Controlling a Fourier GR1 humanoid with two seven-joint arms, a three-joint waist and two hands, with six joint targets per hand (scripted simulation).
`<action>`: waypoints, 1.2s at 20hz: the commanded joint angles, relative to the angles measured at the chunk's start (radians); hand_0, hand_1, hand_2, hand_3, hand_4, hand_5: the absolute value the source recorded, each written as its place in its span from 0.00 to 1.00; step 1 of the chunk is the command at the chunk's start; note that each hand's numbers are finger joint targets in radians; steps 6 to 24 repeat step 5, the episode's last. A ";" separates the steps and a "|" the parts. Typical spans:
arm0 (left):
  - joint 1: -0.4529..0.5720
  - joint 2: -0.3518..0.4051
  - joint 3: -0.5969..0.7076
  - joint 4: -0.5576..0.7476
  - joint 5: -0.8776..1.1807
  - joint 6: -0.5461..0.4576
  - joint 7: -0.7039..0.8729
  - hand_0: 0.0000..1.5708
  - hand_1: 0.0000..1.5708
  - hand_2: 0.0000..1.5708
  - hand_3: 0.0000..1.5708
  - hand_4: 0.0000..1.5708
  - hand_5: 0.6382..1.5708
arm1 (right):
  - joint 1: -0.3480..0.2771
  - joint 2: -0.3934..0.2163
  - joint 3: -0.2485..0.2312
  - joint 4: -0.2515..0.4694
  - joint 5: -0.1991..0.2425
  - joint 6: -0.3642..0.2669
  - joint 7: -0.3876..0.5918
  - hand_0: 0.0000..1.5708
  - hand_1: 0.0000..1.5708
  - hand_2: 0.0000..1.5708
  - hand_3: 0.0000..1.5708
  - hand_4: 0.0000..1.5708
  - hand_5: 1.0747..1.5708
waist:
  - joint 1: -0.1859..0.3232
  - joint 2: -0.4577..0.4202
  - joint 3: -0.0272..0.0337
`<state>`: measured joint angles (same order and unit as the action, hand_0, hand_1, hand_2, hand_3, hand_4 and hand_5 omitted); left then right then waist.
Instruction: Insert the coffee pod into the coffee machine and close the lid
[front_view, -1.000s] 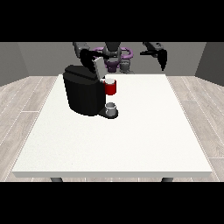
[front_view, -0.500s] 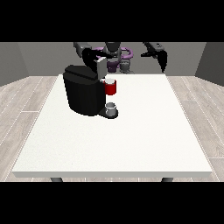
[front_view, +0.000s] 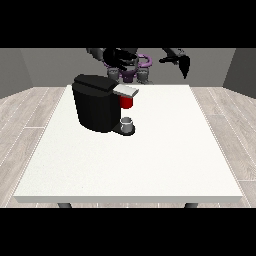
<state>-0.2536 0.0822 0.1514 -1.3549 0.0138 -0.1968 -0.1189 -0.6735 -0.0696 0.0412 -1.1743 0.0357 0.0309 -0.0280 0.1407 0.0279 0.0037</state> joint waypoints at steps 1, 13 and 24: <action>0.020 0.017 0.040 0.061 0.003 0.011 -0.077 0.00 0.00 0.00 0.00 0.09 1.00 | 0.151 0.066 0.138 -0.090 -0.054 -0.009 -0.080 0.00 0.00 0.00 0.00 0.17 1.00 | -0.080 -0.043 -0.0039; 0.049 -0.023 0.025 0.033 -0.016 0.071 -0.056 0.00 0.00 0.00 0.00 0.12 1.00 | 0.315 0.068 0.146 -0.096 -0.085 -0.023 -0.147 0.00 0.00 0.00 0.00 0.10 1.00 | -0.132 -0.080 -0.0034; 0.049 -0.023 0.025 0.033 -0.016 0.071 -0.056 0.00 0.00 0.00 0.00 0.12 1.00 | 0.315 0.068 0.146 -0.096 -0.085 -0.023 -0.147 0.00 0.00 0.00 0.00 0.10 1.00 | -0.132 -0.080 -0.0034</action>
